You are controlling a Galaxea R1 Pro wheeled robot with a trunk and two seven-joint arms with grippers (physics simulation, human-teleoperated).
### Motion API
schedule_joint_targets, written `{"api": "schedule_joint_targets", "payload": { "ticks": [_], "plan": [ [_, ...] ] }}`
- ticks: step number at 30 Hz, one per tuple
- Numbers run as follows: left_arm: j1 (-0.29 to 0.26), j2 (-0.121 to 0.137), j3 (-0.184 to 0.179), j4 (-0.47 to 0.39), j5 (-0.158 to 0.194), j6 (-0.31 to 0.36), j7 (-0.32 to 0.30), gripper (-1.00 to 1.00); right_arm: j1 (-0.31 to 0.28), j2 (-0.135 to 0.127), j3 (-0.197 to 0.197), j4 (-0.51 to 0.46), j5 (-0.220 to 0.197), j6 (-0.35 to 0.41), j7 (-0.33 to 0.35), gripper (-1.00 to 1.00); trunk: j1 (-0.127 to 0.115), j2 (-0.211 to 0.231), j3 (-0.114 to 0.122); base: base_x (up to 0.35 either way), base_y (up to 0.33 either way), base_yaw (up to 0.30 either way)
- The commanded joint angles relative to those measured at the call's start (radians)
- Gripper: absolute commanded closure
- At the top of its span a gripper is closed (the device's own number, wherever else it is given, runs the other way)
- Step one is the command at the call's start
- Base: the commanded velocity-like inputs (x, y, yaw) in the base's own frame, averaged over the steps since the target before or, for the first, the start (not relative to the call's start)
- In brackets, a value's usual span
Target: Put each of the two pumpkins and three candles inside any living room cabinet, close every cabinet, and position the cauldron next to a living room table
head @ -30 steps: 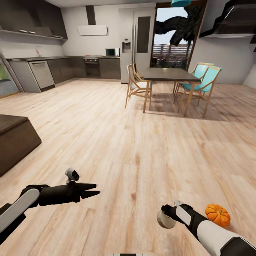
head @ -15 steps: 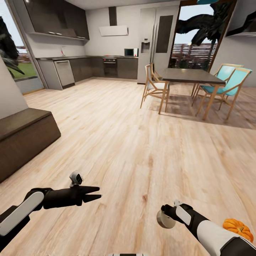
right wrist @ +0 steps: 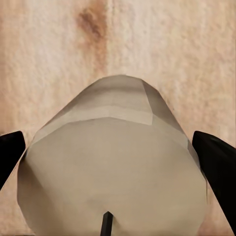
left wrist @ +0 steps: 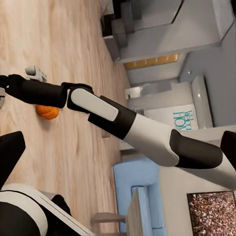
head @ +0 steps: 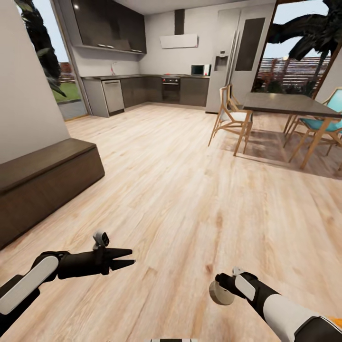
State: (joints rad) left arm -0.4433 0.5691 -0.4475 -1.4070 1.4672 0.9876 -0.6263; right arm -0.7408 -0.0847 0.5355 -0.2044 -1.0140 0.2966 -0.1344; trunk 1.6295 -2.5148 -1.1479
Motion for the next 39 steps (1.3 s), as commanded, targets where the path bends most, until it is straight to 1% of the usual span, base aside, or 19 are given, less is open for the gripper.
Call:
{"api": "schedule_joint_targets", "payload": {
  "ticks": [1, 4, 8, 10, 13, 16, 21, 23, 27, 31, 39],
  "plan": [
    [-0.002, 0.000, -0.004, 0.001, 0.000, 0.002, -0.003, -1.00, 0.000, -0.001, 0.007, -0.004, -0.009, 0.006, -0.006, 1.00, 0.000, 0.000, -0.001, 0.000, 0.000, 0.292],
    [-0.002, 0.000, -0.008, 0.008, -0.003, 0.002, -0.001, -1.00, 0.000, -0.001, 0.007, -0.004, -0.009, 0.006, -0.004, 1.00, 0.000, 0.000, -0.001, 0.000, 0.000, 0.292],
    [-0.002, -0.001, -0.009, 0.021, -0.018, 0.002, -0.001, -1.00, 0.000, -0.001, 0.007, -0.004, -0.009, 0.006, -0.004, 1.00, 0.000, 0.000, -0.001, -0.002, 0.000, 0.293],
    [-0.002, -0.009, -0.010, 0.024, -0.023, -0.003, 0.001, -1.00, 0.000, -0.001, 0.007, -0.004, -0.009, 0.007, -0.003, 1.00, 0.000, 0.000, -0.001, -0.140, 0.000, 0.293],
    [-0.002, -0.032, 0.001, 0.025, -0.037, -0.006, 0.002, -1.00, 0.000, -0.001, 0.007, -0.004, -0.009, 0.003, -0.002, 1.00, 0.000, 0.000, -0.001, -0.270, 0.000, 0.293],
    [-0.002, -0.039, 0.002, 0.025, -0.044, -0.007, 0.003, -1.00, 0.000, -0.001, 0.009, -0.004, -0.009, -0.001, -0.002, 1.00, 0.000, 0.000, -0.001, -0.324, 0.000, 0.293],
    [-0.002, -0.040, 0.012, 0.025, -0.045, -0.006, -0.005, -1.00, 0.000, -0.001, 0.010, -0.004, -0.009, -0.010, -0.002, 1.00, 0.000, 0.000, -0.001, -0.311, 0.000, 0.293],
    [-0.002, -0.040, 0.026, 0.025, -0.045, -0.006, -0.004, -1.00, 0.000, -0.002, 0.011, -0.004, -0.010, -0.051, -0.002, 1.00, 0.000, 0.000, -0.001, -0.095, 0.000, 0.266],
    [-0.002, -0.040, 0.031, 0.025, -0.045, -0.006, -0.002, -1.00, 0.001, -0.001, 0.011, -0.004, -0.011, -0.075, -0.001, 1.00, 0.000, 0.000, -0.001, -0.033, 0.000, 0.086],
    [-0.002, -0.039, 0.036, 0.025, -0.045, -0.006, -0.005, -1.00, 0.001, -0.001, 0.011, -0.004, -0.011, -0.079, 0.000, 1.00, 0.000, 0.000, -0.002, -0.142, 0.000, 0.082],
    [-0.002, -0.035, 0.038, 0.025, -0.044, -0.005, -0.005, -1.00, 0.001, 0.000, 0.011, -0.004, -0.008, -0.081, 0.001, 1.00, 0.000, 0.000, -0.006, -0.210, 0.000, 0.241]
  ]
}}
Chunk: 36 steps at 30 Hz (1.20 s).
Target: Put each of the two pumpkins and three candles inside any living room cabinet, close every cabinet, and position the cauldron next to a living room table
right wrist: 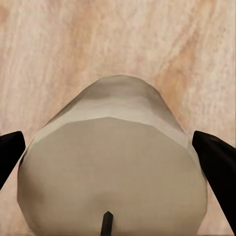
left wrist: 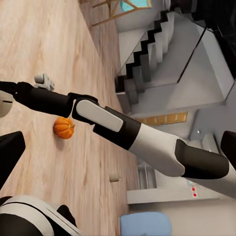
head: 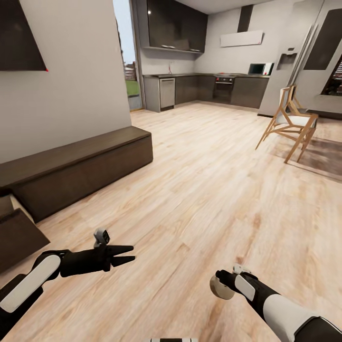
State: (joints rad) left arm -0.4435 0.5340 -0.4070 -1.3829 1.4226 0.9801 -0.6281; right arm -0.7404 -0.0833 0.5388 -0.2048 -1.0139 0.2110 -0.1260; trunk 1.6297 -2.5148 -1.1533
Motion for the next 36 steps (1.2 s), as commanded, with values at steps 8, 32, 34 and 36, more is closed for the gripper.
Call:
{"api": "schedule_joint_targets", "payload": {
  "ticks": [8, 32, 34, 36],
  "plan": [
    [-0.001, 0.003, -0.001, 0.002, 0.003, 0.003, -0.005, -1.00, 0.000, -0.001, 0.009, -0.004, -0.008, 0.004, -0.007, 1.00, 0.000, 0.000, -0.008, -0.016, 0.000, 0.237],
    [-0.001, 0.004, -0.003, 0.002, 0.008, 0.004, -0.007, -1.00, 0.001, -0.003, 0.009, -0.003, -0.008, 0.003, -0.007, 1.00, 0.000, 0.000, -0.035, -0.027, 0.022, 0.214],
    [-0.001, 0.004, -0.003, 0.002, 0.008, 0.005, -0.007, -1.00, 0.001, -0.003, 0.009, -0.003, -0.008, 0.004, -0.007, 1.00, 0.000, 0.000, -0.037, -0.053, 0.055, 0.213],
    [-0.001, 0.004, -0.003, 0.001, 0.009, 0.004, -0.007, -1.00, 0.000, -0.003, 0.009, -0.003, -0.008, 0.003, -0.007, 1.00, 0.000, 0.000, -0.039, -0.022, 0.022, 0.213]
  ]
}}
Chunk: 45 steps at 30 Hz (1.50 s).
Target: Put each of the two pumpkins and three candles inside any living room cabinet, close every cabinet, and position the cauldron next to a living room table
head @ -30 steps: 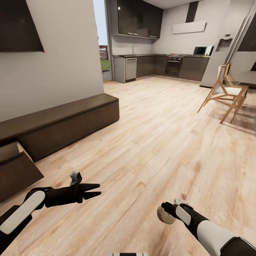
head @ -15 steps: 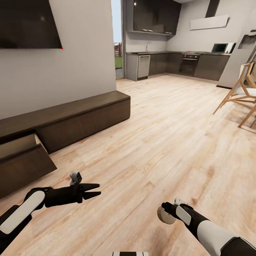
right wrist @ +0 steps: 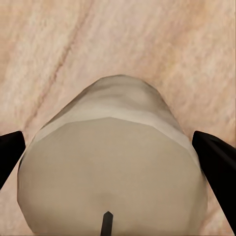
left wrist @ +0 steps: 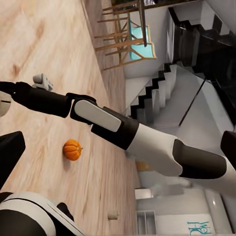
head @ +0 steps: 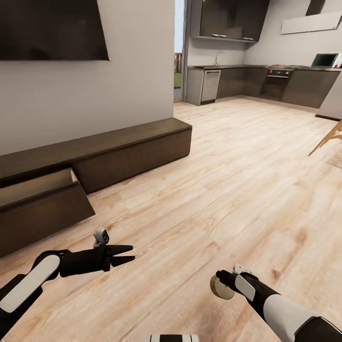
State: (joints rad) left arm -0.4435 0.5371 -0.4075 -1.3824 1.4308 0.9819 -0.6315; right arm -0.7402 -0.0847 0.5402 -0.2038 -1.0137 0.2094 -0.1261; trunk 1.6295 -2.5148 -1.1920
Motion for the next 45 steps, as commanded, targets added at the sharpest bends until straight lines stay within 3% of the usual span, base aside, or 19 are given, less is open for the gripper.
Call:
{"api": "schedule_joint_targets", "payload": {
  "ticks": [1, 45],
  "plan": [
    [-0.001, 0.000, -0.002, 0.001, 0.001, 0.003, -0.004, -1.00, 0.000, -0.001, 0.007, -0.004, -0.008, 0.005, -0.007, 1.00, 0.000, 0.000, -0.002, -0.011, 0.011, 0.213],
    [-0.001, 0.001, -0.002, 0.001, 0.002, 0.003, -0.004, -1.00, 0.000, -0.001, 0.007, -0.003, -0.008, -0.019, -0.007, 1.00, 0.000, 0.000, -0.051, -0.031, 0.014, 0.214]
  ]
}}
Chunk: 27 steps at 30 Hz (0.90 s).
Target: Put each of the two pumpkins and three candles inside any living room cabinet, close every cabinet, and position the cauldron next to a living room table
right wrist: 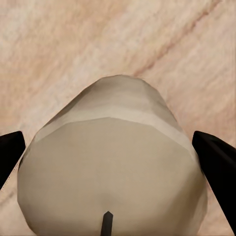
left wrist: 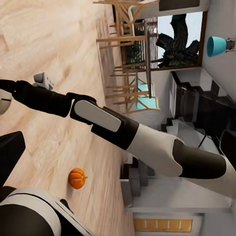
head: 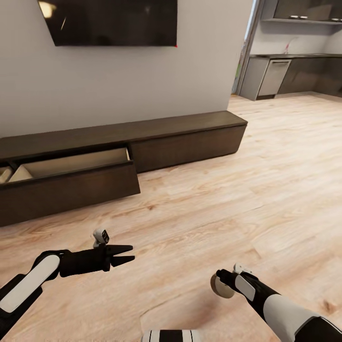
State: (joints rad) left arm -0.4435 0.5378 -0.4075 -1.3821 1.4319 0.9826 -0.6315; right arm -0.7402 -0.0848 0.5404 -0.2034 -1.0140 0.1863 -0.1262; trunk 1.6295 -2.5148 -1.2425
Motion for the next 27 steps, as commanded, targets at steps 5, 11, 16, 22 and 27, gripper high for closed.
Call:
{"api": "schedule_joint_targets", "payload": {
  "ticks": [5, 11, 16, 22, 27],
  "plan": [
    [-0.001, 0.001, -0.002, 0.001, 0.001, 0.003, -0.004, -1.00, 0.000, -0.001, 0.007, -0.004, -0.008, 0.001, -0.007, 1.00, 0.000, 0.000, -0.006, 0.000, 0.008, 0.214],
    [-0.001, 0.001, -0.002, 0.001, 0.001, 0.004, -0.004, -1.00, 0.000, -0.001, 0.007, -0.004, -0.008, 0.000, -0.007, 1.00, 0.000, 0.000, -0.013, 0.000, 0.132, 0.214],
    [-0.001, 0.001, -0.002, 0.001, 0.001, 0.004, -0.004, -1.00, 0.001, -0.001, 0.007, -0.004, -0.008, -0.001, -0.007, 1.00, 0.000, 0.000, -0.019, 0.000, 0.185, 0.214],
    [-0.001, 0.002, -0.001, 0.001, 0.001, 0.004, -0.004, -1.00, 0.000, -0.001, 0.007, -0.004, -0.008, -0.001, -0.007, 1.00, 0.000, 0.000, -0.025, 0.000, 0.194, 0.214],
    [-0.001, 0.002, -0.001, 0.001, 0.002, 0.004, -0.004, -1.00, 0.000, -0.001, 0.007, -0.004, -0.008, -0.001, -0.007, 1.00, 0.000, 0.000, -0.031, 0.000, 0.195, 0.214]
  ]
}}
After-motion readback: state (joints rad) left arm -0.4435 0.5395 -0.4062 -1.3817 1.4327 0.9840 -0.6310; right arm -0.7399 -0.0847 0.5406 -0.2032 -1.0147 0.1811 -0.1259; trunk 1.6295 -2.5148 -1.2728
